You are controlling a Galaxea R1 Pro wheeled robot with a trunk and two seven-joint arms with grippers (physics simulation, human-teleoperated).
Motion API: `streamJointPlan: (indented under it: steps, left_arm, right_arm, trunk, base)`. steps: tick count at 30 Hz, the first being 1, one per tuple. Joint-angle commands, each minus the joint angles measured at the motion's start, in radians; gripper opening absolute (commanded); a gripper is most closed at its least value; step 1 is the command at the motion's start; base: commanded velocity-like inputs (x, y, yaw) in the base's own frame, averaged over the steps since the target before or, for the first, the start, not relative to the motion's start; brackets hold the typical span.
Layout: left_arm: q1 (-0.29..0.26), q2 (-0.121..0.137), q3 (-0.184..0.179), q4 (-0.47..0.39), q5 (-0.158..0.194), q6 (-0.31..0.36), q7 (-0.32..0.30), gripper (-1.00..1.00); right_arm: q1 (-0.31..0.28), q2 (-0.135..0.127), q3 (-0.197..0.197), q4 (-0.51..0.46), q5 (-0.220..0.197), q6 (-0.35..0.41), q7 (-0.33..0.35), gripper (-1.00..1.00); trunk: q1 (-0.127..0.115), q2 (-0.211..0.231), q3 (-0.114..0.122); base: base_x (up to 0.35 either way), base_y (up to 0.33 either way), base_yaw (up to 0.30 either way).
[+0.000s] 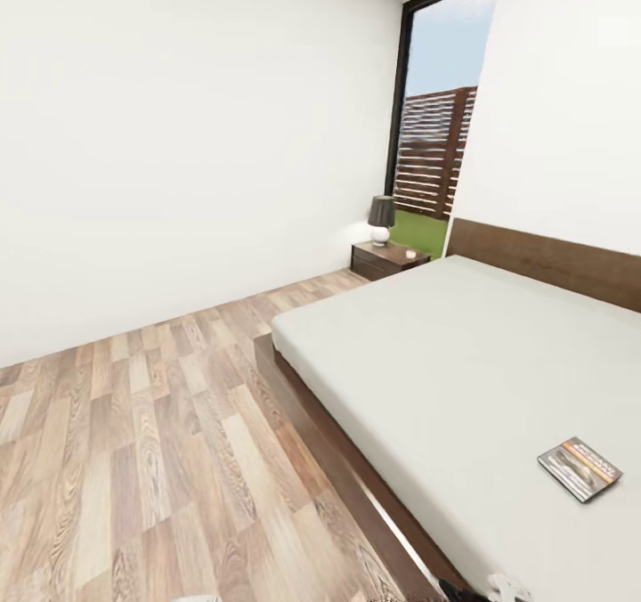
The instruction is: In the bedroom, move the book from the bed onto either nightstand, and place the two sandals side by side next to the bed.
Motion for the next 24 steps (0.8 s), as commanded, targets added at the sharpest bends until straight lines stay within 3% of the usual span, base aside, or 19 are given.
streamJointPlan:
  steps: [1, 7, 24]
  left_arm:
    - [0.013, 0.0, 0.007, 0.001, 0.003, -0.001, -0.006, 1.0]
    - [0.062, -0.001, 0.007, 0.001, 0.002, -0.003, -0.006, 1.0]
    - [0.069, -0.001, 0.007, 0.0, 0.003, -0.003, -0.006, 1.0]
  right_arm:
    - [-0.002, 0.0, 0.008, 0.006, -0.007, -0.006, 0.006, 1.0]
    - [-0.002, 0.0, 0.008, 0.005, -0.007, -0.006, 0.007, 1.0]
    - [-0.002, 0.0, 0.008, 0.005, -0.007, -0.004, 0.009, 1.0]
  trunk:
    - [0.0, -0.001, -0.001]
    - [0.0, -0.001, -0.001]
    - [0.0, -0.001, -0.001]
  base:
    - [0.0, 0.0, -0.3]
    - [0.0, 0.0, -0.3]
    - [0.0, 0.0, -0.3]
